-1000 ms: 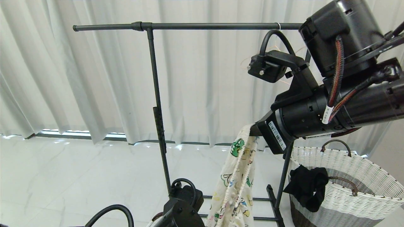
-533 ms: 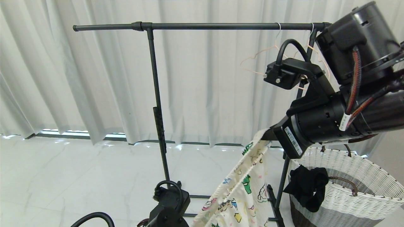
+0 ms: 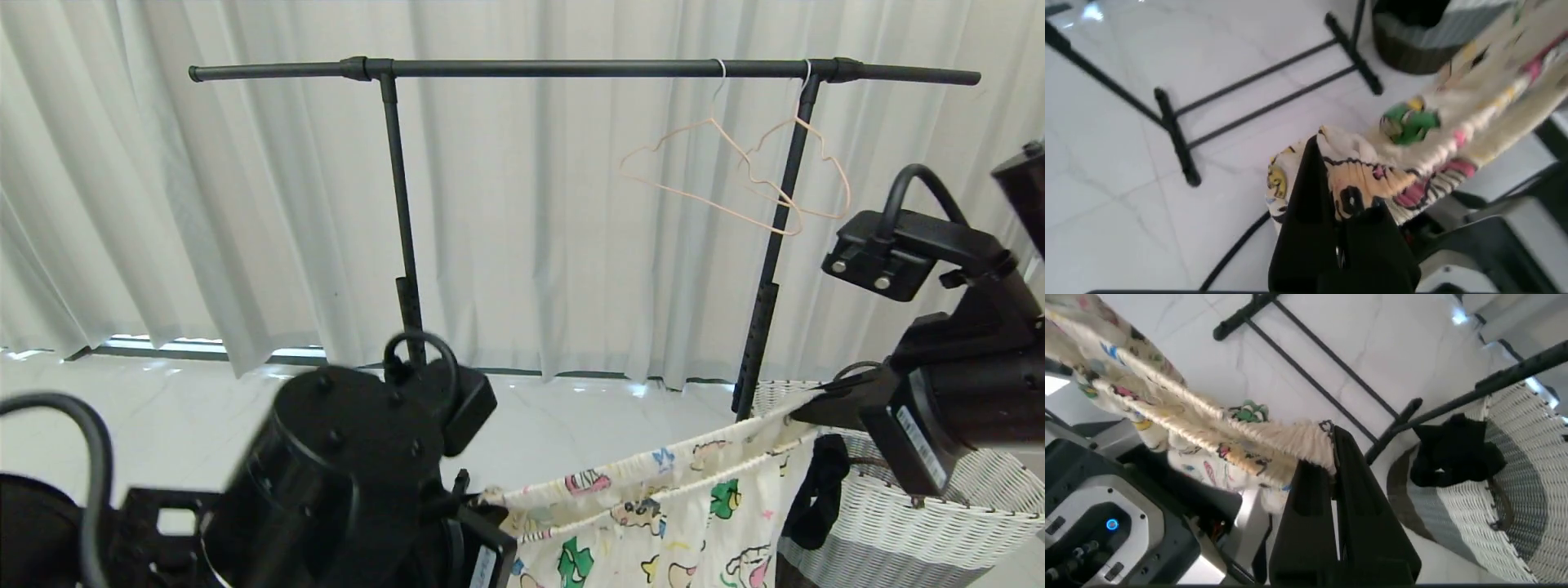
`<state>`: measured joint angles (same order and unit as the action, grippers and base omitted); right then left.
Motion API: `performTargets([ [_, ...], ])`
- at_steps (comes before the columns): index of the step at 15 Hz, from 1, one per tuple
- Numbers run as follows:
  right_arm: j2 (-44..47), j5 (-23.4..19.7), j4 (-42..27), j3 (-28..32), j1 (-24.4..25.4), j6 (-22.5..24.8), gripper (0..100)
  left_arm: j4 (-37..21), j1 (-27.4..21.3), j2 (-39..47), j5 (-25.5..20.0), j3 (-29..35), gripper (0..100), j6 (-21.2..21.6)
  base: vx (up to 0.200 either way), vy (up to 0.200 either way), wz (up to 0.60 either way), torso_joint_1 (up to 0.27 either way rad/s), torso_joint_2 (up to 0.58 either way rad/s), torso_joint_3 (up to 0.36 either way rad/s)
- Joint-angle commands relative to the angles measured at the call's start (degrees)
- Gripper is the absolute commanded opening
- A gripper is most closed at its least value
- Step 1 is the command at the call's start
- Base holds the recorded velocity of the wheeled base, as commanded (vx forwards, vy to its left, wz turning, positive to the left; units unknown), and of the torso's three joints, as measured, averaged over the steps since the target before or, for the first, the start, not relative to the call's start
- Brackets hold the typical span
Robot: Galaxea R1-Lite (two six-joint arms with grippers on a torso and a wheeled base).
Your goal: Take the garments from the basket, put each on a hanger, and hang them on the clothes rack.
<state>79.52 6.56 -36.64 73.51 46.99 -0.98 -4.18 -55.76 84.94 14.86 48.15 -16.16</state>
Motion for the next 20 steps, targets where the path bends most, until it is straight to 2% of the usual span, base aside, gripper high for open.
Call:
performTargets([
  [1, -2.18, 0.03, -0.27, 4.80, -0.24, 0.01, 0, -16.03, 4.70, -2.15, -6.51, 21.10, 0, 1.66, 0.000, 0.000, 0.00, 0.000, 0.00, 0.000],
  [3, 0.90, 0.03, -4.66, 16.23, -0.59, 0.10, 0, -25.09, 6.19, -0.04, -7.57, 33.76, 0, 2.19, 0.000, 0.000, 0.00, 0.000, 0.00, 0.000],
  [4, 1.78, 0.03, -6.33, 19.48, -0.59, 0.10, 0, -26.93, 6.45, 0.31, -7.57, 36.49, 0, 2.98, 0.000, 0.000, 0.00, 0.000, 0.00, 0.000],
  [5, 3.98, 0.03, -9.94, 27.56, -0.59, 0.10, 0, -30.18, 7.86, 0.49, -7.48, 41.41, 0, 6.15, 0.000, 0.000, 0.00, 0.000, 0.00, 0.000],
  [7, 5.47, -0.05, -13.36, 34.33, -0.59, 0.27, 0, -31.59, 9.18, -0.39, -7.39, 43.25, 0, 10.28, 0.000, 0.000, 0.00, 0.000, 0.00, 0.000],
  [10, 5.21, -0.05, -14.42, 34.60, -0.59, 0.45, 0, -32.03, 9.62, -1.36, -6.86, 42.73, 0, 12.91, 0.000, 0.000, 0.00, 0.000, 0.00, 0.000],
  [12, 3.71, -0.41, -18.11, 34.51, -0.41, 0.36, 0, -30.97, 9.62, -0.22, -2.38, 42.29, 0, 15.20, 0.000, 0.000, 0.00, 0.000, 0.00, 0.000],
  [13, 2.66, -1.02, -21.10, 34.51, 0.11, 0.36, 0, -28.51, 9.44, -0.04, -2.38, 42.46, 0, 16.16, 0.000, 0.000, 0.00, 0.000, 0.00, 0.000],
  [16, 0.20, -3.83, -27.34, 34.42, 5.92, 0.10, 0, -19.02, 9.35, 1.54, -3.26, 42.46, 0, 20.21, 0.000, 0.000, 0.00, 0.000, 0.00, 0.000],
  [17, 0.11, -3.92, -28.04, 34.42, 7.94, 0.01, 0, -17.35, 9.35, 1.80, -4.14, 42.46, 0, 20.82, 0.000, 0.000, 0.00, 0.000, 0.00, 0.000],
  [18, 0.29, -3.92, -28.75, 34.42, 11.98, 0.01, 0, -15.68, 9.35, 1.89, -6.69, 42.55, 0, 21.35, 0.000, 0.000, 0.00, 0.000, 0.00, 0.000],
  [20, 0.90, -3.83, -28.75, 34.42, 14.27, 0.01, 0, -15.68, 9.35, 1.63, -7.74, 42.55, 0, 21.53, 0.000, 0.000, 0.00, 0.000, 0.00, 0.000],
])
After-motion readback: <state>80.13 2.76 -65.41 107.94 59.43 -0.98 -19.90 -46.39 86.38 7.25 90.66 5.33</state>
